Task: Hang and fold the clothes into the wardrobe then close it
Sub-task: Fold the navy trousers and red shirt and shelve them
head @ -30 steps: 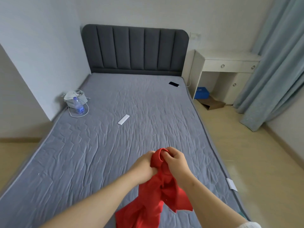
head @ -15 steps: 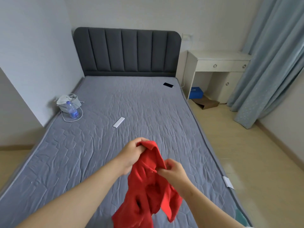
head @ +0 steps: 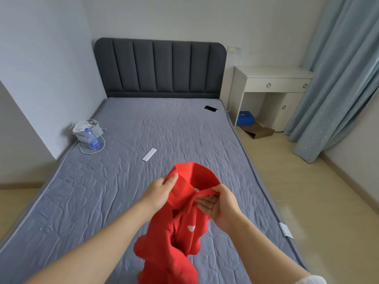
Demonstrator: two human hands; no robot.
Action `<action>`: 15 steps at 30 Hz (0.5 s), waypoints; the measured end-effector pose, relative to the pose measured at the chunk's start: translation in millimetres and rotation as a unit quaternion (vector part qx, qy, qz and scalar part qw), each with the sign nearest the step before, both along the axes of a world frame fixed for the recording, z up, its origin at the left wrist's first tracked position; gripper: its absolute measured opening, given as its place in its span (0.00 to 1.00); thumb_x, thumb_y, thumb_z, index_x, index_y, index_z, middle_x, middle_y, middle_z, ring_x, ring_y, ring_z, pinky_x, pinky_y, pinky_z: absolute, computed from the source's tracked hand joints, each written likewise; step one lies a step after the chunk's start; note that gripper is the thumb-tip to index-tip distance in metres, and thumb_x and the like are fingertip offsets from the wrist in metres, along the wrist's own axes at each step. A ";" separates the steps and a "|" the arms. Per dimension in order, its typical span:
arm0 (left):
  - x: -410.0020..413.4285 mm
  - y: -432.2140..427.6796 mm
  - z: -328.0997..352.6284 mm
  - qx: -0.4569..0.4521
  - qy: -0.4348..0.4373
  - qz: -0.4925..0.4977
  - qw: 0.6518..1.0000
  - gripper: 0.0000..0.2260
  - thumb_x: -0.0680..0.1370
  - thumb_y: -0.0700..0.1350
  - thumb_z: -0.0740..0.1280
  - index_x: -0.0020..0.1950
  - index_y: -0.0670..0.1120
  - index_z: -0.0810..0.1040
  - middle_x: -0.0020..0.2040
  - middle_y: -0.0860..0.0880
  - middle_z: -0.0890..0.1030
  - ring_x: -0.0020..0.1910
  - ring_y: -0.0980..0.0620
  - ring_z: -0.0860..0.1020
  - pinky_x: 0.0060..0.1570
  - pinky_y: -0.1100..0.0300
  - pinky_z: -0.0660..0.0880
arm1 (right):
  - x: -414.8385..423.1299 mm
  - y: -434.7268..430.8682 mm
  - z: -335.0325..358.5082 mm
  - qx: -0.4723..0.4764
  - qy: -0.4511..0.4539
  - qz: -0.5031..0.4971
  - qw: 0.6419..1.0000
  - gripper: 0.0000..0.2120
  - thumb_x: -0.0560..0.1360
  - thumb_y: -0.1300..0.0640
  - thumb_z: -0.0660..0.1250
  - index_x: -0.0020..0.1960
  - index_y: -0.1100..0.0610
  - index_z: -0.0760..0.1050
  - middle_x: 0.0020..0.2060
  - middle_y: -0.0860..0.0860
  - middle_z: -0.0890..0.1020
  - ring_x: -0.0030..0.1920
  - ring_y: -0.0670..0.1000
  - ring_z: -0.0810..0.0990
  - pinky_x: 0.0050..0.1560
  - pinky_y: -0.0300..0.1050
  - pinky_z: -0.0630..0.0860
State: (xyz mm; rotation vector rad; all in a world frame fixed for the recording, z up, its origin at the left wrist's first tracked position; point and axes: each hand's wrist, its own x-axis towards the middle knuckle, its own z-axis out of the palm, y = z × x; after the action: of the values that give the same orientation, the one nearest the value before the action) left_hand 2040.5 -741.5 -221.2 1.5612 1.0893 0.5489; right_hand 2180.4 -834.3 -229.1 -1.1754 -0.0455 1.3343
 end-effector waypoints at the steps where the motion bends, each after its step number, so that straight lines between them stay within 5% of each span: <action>1: 2.1 -4.7 -1.3 -0.002 -0.014 -0.025 1.000 0.13 0.80 0.52 0.60 0.47 0.46 0.80 0.43 0.48 0.83 0.44 0.51 0.79 0.52 0.56 0.74 | -2.3 2.2 1.5 0.012 0.015 -0.003 1.000 0.14 0.75 0.62 0.53 0.37 0.65 0.73 0.27 0.59 0.82 0.27 0.54 0.82 0.40 0.48 0.75; 4: -0.2 -13.0 -7.2 0.025 -0.033 -0.133 0.990 0.11 0.75 0.48 0.69 0.56 0.53 0.76 0.49 0.56 0.82 0.49 0.57 0.80 0.55 0.62 0.74 | -9.1 4.0 1.8 0.028 0.015 -0.006 0.999 0.16 0.75 0.62 0.52 0.38 0.67 0.76 0.29 0.59 0.83 0.30 0.53 0.83 0.38 0.47 0.75; 6: -1.8 -16.4 -16.4 0.087 0.041 -0.193 0.977 0.26 0.66 0.45 0.76 0.59 0.58 0.70 0.51 0.59 0.80 0.49 0.58 0.80 0.50 0.65 0.74 | -12.8 3.7 1.4 0.025 -0.002 0.002 1.000 0.16 0.76 0.62 0.53 0.38 0.67 0.76 0.30 0.59 0.83 0.31 0.53 0.83 0.38 0.46 0.75; 10: -2.7 -11.5 -21.2 0.167 0.125 -0.045 0.977 0.18 0.67 0.43 0.73 0.55 0.51 0.75 0.46 0.52 0.81 0.47 0.52 0.79 0.40 0.63 0.69 | -16.6 -0.1 1.9 0.012 -0.087 0.059 0.994 0.15 0.77 0.59 0.55 0.33 0.59 0.72 0.31 0.54 0.84 0.34 0.48 0.83 0.41 0.43 0.72; 15: -11.7 -3.1 -11.4 0.108 0.067 -0.089 0.988 0.15 0.67 0.35 0.72 0.47 0.51 0.74 0.43 0.50 0.80 0.42 0.53 0.78 0.45 0.60 0.74 | -15.4 -8.7 3.4 0.049 -0.220 0.077 0.971 0.08 0.75 0.66 0.61 0.46 0.54 0.72 0.37 0.47 0.81 0.34 0.46 0.78 0.37 0.37 0.72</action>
State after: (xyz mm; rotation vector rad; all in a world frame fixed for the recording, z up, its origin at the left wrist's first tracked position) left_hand 2028.8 -744.7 -232.6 1.8874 1.0039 0.4571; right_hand 2165.0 -843.0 -225.7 -1.3848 -0.5267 1.1669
